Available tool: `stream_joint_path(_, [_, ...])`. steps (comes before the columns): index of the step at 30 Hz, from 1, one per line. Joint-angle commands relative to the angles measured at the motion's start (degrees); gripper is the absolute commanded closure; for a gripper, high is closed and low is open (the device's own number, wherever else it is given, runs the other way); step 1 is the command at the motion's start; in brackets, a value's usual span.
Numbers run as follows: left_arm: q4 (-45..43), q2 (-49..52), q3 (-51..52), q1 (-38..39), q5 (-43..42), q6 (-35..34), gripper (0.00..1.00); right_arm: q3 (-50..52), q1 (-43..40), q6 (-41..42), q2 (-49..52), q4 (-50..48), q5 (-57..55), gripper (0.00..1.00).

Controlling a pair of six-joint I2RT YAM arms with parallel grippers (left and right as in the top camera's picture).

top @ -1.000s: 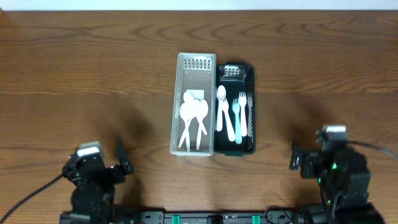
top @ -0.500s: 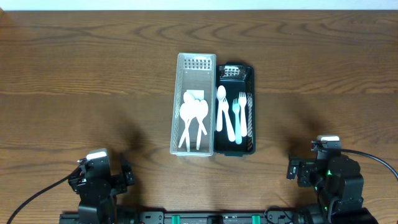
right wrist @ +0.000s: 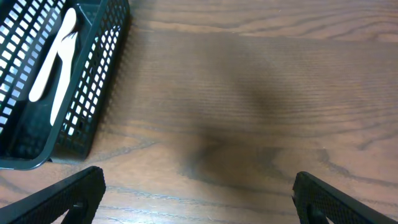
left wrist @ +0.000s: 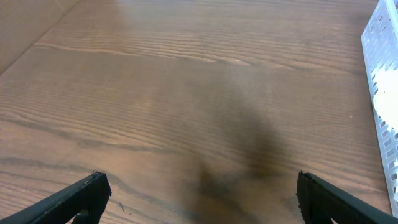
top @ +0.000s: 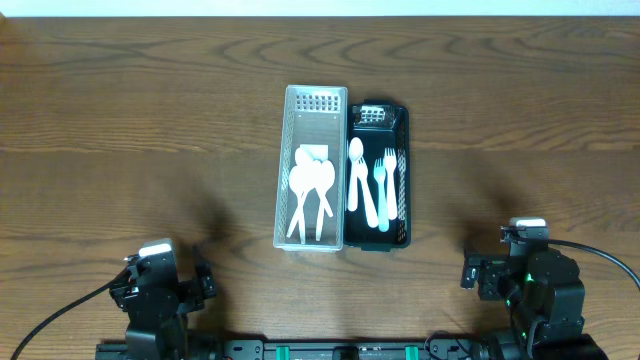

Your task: Pack container

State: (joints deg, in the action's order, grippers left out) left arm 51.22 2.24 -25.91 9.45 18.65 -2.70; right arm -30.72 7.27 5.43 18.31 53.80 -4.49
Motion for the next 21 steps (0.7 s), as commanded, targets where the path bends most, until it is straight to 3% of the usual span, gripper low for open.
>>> stream_joint_path(1, [0.17, -0.35, -0.02, 0.22, 1.14, 0.76, 0.02, 0.07, 0.52, 0.52, -0.50, 0.09, 0.24, 0.01])
stream_joint_path(14, [0.17, -0.35, -0.02, 0.22, 1.14, 0.76, 0.02, 2.21, -3.50, -0.07, -18.25, -0.52, 1.09, 0.01])
stream_joint_path(17, [0.17, -0.35, -0.02, 0.22, 1.11, 0.76, 0.02, 6.03, -3.48, -3.69, -17.84, -10.03, 1.57, 0.01])
stream_joint_path(21, [0.17, -0.35, -0.02, 0.22, 1.11, 0.76, 0.02, 14.58, -3.54, -10.16, -18.01, -31.04, 1.95, 0.01])
